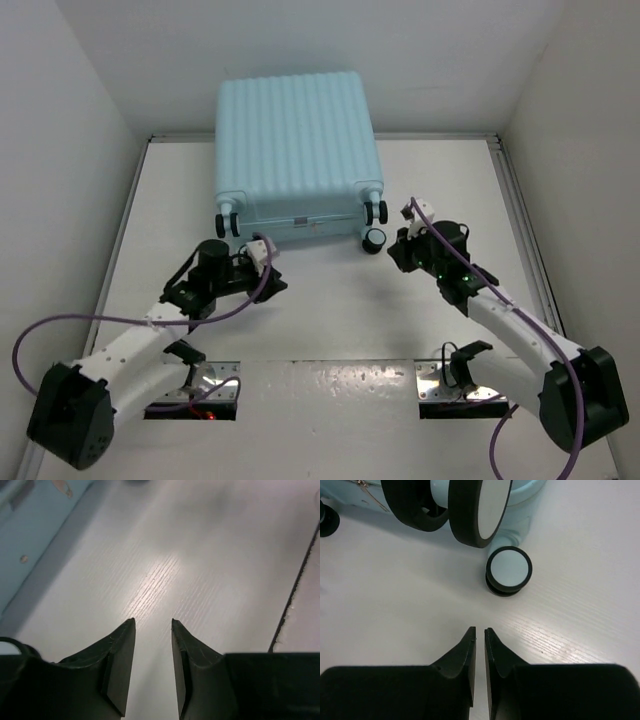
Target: Pack the luggage
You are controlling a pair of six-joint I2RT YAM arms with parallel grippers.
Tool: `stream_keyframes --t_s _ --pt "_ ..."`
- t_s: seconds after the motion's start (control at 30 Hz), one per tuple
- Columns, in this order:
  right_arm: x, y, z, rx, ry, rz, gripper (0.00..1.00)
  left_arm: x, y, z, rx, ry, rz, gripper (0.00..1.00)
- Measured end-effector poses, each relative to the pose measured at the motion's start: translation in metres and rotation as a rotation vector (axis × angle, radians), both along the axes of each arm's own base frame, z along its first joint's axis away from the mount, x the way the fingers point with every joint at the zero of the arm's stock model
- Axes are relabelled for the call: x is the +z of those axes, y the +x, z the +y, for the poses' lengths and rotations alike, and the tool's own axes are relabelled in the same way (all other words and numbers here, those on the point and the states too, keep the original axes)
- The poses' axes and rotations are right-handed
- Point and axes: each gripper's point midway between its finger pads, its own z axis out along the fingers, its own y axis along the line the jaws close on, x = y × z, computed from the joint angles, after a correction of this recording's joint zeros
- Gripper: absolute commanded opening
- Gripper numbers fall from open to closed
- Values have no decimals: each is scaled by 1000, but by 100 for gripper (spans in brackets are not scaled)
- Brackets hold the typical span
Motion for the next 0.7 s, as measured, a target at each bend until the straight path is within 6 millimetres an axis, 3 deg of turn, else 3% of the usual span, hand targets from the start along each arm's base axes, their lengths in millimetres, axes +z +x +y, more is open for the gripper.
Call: stream_keyframes --t_s 0.1,0.2,0.43,0.47,0.57,0.7 --pt "0 -2 -6 -24 -10 7 12 -23 6 -20 48 39 9 42" --pt "-1 -3 -13 -48 -20 13 13 -33 20 -31 141 46 -23 43" --pt "-3 -5 -26 -88 -44 27 14 -53 72 -39 348 13 -48 49" --pt "-4 -5 -28 -88 -50 29 14 -55 79 -40 365 5 -46 54" --pt "-5 -5 -32 -93 -62 34 14 -49 101 -48 398 -41 -70 61" --pt "-8 -6 -37 -103 -73 45 14 -34 123 -61 408 -116 -120 62"
